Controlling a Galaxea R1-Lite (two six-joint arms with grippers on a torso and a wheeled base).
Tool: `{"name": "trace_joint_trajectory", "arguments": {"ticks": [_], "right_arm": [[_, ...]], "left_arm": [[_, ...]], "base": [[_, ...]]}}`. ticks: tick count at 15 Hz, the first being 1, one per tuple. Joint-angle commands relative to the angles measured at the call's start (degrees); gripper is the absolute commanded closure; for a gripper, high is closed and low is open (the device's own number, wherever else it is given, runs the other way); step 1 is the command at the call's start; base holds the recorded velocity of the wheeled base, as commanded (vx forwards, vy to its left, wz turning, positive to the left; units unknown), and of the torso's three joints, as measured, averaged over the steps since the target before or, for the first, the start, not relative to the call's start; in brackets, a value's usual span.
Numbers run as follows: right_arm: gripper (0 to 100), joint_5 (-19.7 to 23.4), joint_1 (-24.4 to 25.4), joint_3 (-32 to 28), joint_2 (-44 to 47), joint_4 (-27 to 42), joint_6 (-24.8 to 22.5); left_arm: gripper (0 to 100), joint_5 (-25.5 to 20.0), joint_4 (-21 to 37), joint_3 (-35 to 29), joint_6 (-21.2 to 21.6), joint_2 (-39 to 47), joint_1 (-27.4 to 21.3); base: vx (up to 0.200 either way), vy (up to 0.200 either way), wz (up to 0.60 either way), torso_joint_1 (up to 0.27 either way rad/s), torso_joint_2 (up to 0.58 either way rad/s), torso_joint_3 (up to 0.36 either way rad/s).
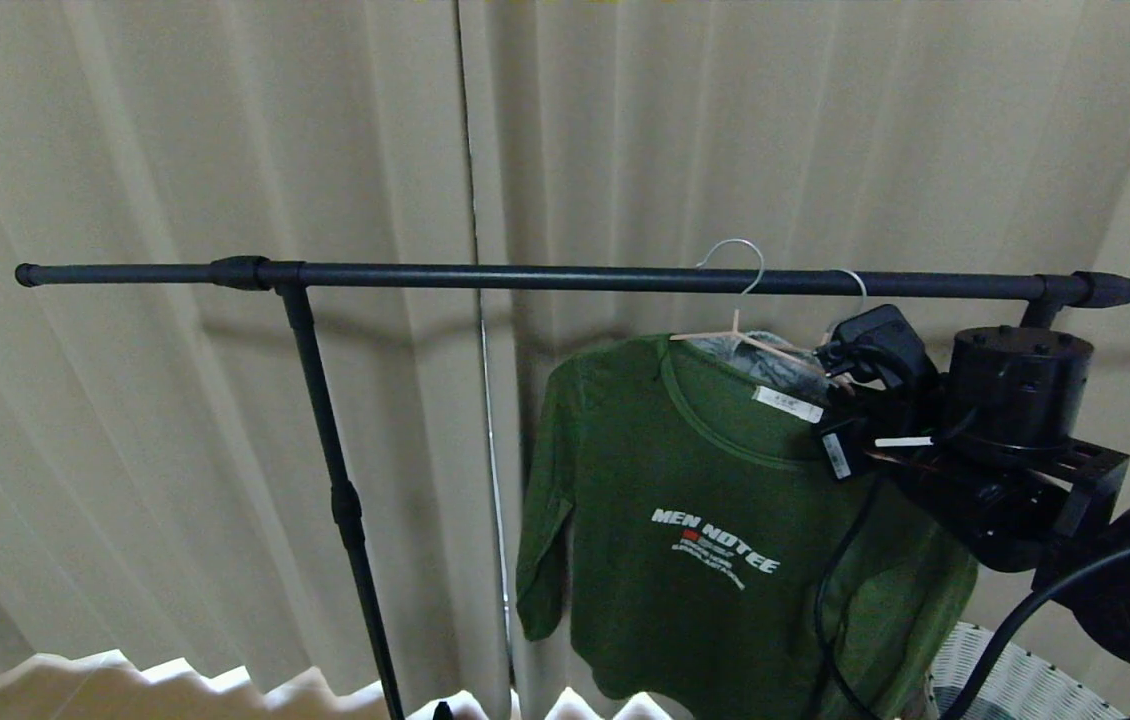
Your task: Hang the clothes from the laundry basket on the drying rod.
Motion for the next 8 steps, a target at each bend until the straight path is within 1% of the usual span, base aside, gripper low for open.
{"name": "trace_joint_trajectory", "arguments": {"ticks": [1,3,4,8], "right_arm": [[100,-0.2,0.0,-0.9,0.9,0.1,-0.1],[100,-0.3,0.0,-2.2,1.8,0.3,-0.1],[100,-1.0,0.0,-2.7,2.0,0.2,-0.1],[100,-1.7,0.0,-2.9,1.9,0.3,-0.1]], "left_arm": [[0,0.0,-0.1,0.2,0.0,0.0,0.1],[0,0.0,-0.1,0.2,0.0,0.0,0.0],[0,0.1,-0.1,0.2,0.0,0.1,0.0],[0,0.1,-0.1,0.2,0.0,0.1,0.0]], "base": [[0.000,0.000,0.00,0.000,0.00,0.000],[0.000,0.000,0.00,0.000,0.00,0.000],[0.000,0.000,0.00,0.000,0.00,0.000],[0.000,0.000,0.00,0.000,0.00,0.000]]}}
